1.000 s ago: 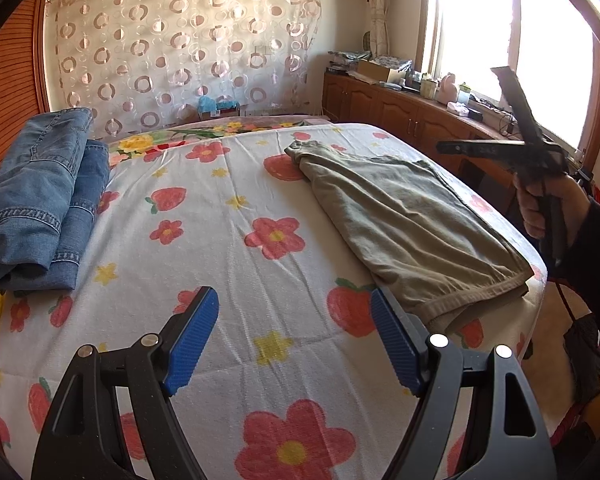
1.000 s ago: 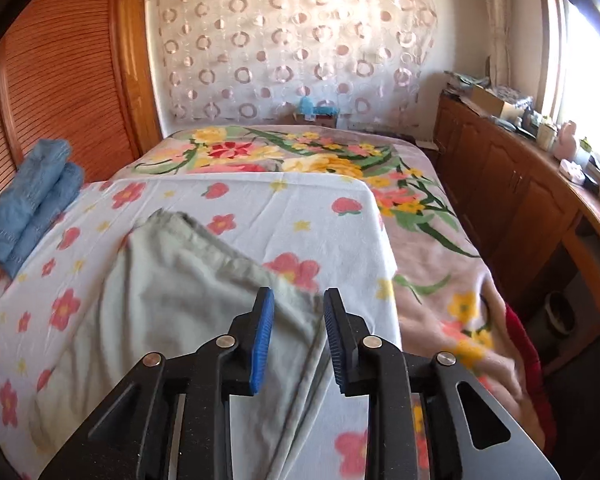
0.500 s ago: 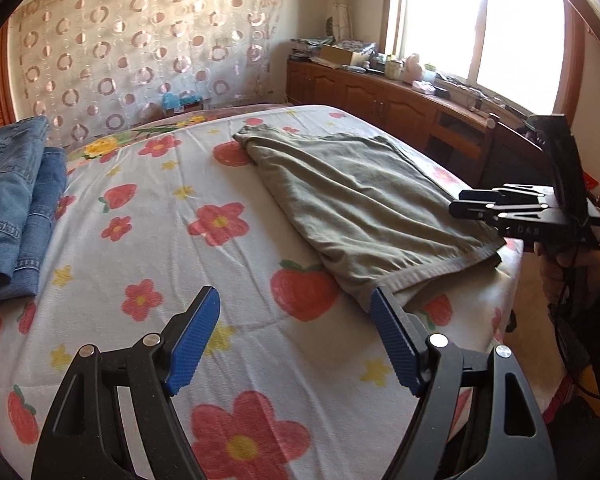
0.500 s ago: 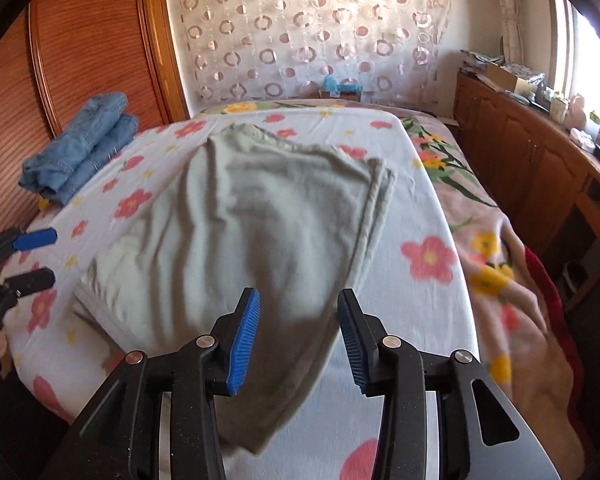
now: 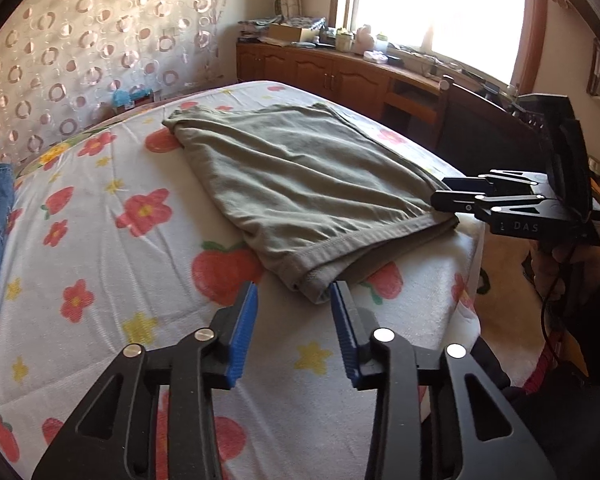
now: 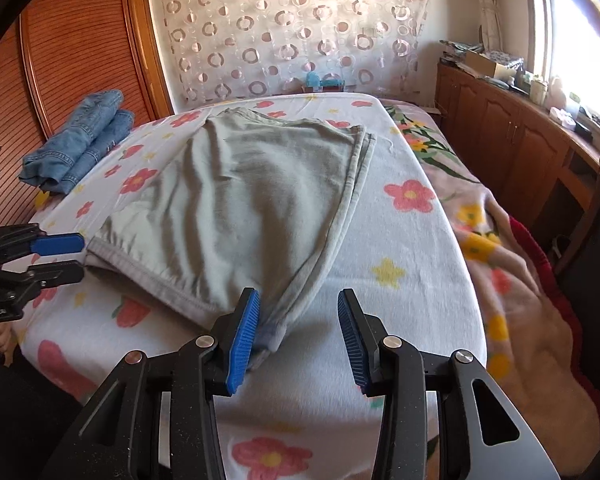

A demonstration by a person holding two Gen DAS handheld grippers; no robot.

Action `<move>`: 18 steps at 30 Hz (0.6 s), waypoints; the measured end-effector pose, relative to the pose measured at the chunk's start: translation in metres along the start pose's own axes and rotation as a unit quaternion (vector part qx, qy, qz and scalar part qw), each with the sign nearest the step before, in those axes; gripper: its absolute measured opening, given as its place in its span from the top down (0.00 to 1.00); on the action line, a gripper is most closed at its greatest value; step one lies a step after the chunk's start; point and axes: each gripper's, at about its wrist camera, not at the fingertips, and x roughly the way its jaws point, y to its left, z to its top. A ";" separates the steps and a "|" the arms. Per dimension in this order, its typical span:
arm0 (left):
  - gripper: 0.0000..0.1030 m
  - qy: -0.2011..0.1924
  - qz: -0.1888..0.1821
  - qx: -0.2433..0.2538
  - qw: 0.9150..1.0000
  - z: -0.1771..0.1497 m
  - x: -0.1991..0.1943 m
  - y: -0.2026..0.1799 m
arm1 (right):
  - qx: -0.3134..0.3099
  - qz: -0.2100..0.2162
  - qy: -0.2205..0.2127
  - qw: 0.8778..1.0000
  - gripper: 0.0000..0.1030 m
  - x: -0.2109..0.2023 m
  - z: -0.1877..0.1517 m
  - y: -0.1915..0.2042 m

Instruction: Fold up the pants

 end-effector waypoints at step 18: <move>0.81 -0.005 -0.002 0.019 1.000 0.011 0.013 -0.005 | 0.018 0.018 -0.007 1.000 0.59 0.005 0.002 0.023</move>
